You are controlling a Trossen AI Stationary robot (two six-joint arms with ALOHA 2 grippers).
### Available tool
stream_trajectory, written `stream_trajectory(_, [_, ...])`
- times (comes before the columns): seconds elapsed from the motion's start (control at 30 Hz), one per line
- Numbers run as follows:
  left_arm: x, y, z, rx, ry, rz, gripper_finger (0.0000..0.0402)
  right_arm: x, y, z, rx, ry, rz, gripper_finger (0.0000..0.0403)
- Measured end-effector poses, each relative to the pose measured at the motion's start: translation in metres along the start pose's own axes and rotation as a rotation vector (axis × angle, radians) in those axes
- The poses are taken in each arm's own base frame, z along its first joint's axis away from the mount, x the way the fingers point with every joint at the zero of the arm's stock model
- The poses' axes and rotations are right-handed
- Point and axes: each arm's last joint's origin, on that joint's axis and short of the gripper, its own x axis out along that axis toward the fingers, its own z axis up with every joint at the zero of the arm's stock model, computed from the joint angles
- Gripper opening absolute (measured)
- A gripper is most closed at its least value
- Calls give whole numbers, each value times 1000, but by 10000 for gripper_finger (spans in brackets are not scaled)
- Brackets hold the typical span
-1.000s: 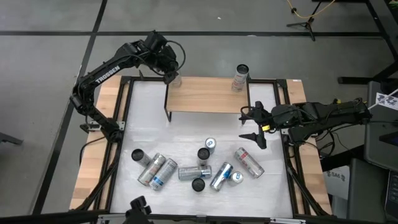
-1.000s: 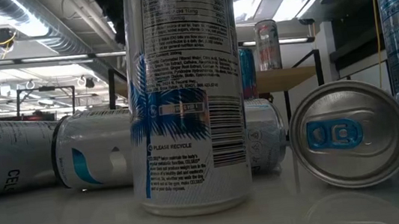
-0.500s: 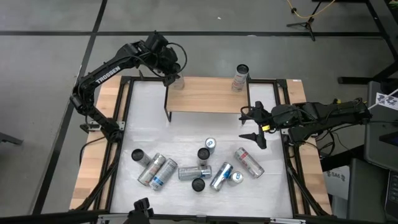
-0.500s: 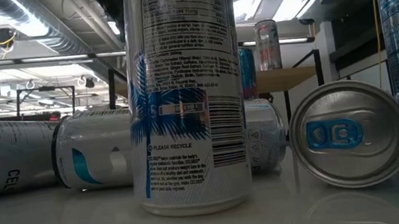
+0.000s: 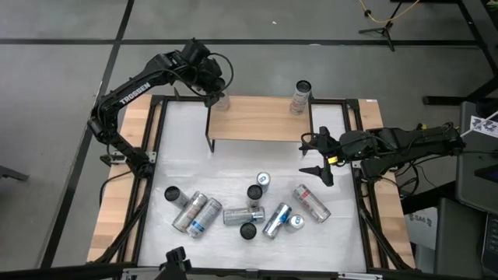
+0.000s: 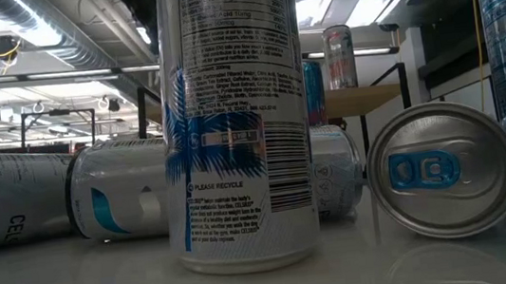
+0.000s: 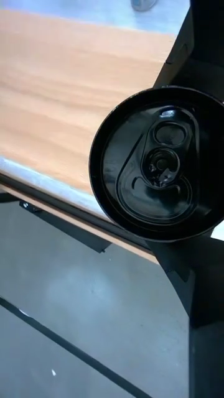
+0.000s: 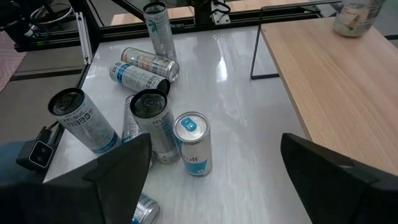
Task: Sort soda cans
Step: Put the top white yellow soda can on the shelf
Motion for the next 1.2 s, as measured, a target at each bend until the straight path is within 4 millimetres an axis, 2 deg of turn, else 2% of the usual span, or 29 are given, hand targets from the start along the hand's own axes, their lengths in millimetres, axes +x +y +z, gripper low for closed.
stream_trajectory(0.7, [0,1,0,-26,7,24,257,0,0,0,0,0,0,351])
stream_trajectory(1.2, [0,1,0,-27,1,25,300,0,0,0,0,1,0,351])
